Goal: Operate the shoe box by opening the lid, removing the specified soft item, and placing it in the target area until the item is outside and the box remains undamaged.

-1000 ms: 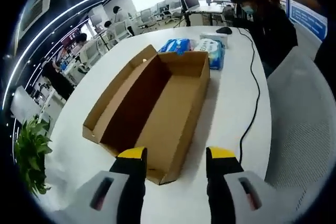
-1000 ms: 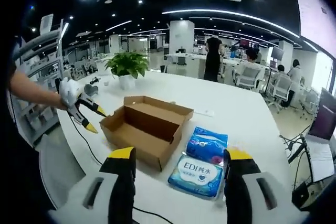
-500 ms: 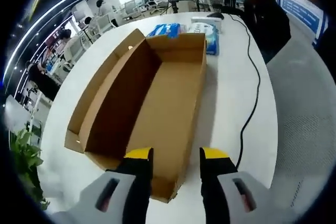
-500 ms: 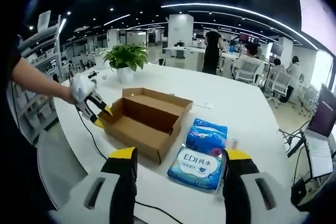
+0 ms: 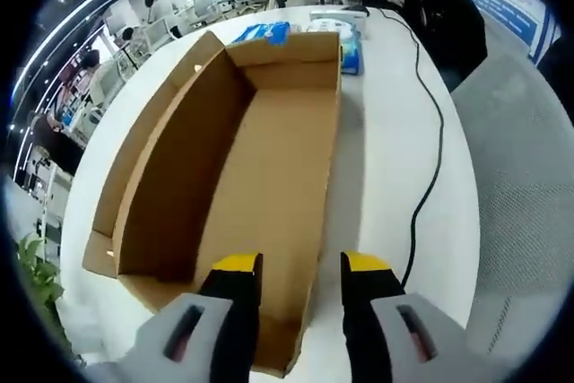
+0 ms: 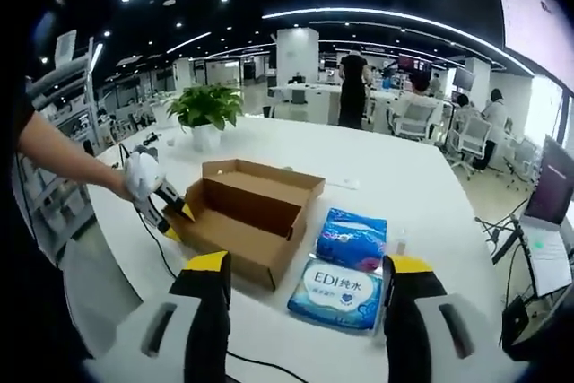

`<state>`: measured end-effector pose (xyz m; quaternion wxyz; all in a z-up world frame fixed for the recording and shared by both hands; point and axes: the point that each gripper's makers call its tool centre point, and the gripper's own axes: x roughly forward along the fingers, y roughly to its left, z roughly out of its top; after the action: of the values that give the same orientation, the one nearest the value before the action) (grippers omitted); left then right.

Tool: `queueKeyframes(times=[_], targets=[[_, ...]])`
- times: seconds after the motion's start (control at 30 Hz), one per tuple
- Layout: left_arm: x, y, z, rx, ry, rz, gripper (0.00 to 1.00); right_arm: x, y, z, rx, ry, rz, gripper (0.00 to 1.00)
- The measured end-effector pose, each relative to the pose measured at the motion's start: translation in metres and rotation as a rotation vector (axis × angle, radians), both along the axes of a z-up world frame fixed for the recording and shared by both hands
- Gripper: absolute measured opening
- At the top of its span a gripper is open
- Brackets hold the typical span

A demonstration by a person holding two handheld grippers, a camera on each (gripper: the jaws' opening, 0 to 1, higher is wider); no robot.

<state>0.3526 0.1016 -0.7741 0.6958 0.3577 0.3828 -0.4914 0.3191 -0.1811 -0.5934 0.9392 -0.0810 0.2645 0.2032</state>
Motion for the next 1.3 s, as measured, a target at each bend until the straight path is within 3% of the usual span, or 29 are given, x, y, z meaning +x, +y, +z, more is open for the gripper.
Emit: queueKeyframes(times=[0.1,0.2,0.4,0.57,0.9,1.07,1.3], targets=[[0.002,0.000,-0.004,-0.004,0.006,0.009,0.32,0.004,0.005,0.002,0.011,-0.007,0.007,0.66],[0.002,-0.003,-0.007,-0.007,0.014,0.019,0.31,0.009,0.009,0.008,-0.007,-0.056,0.020,0.61],[0.000,-0.001,-0.018,0.027,0.017,-0.012,0.26,0.017,0.012,0.006,-0.020,-0.028,0.021,0.60],[0.001,0.002,-0.022,0.008,0.035,0.027,0.24,0.022,0.017,0.011,-0.039,-0.060,0.042,0.57],[-0.004,-0.004,-0.027,-0.014,0.054,0.017,0.25,0.029,0.027,0.007,-0.039,-0.041,0.058,0.57],[-0.001,-0.007,-0.031,0.010,0.049,-0.003,0.24,0.029,0.028,0.002,-0.046,-0.026,0.061,0.55],[-0.002,-0.009,-0.038,0.030,0.049,-0.025,0.14,0.029,0.029,0.000,-0.034,-0.008,0.049,0.49]])
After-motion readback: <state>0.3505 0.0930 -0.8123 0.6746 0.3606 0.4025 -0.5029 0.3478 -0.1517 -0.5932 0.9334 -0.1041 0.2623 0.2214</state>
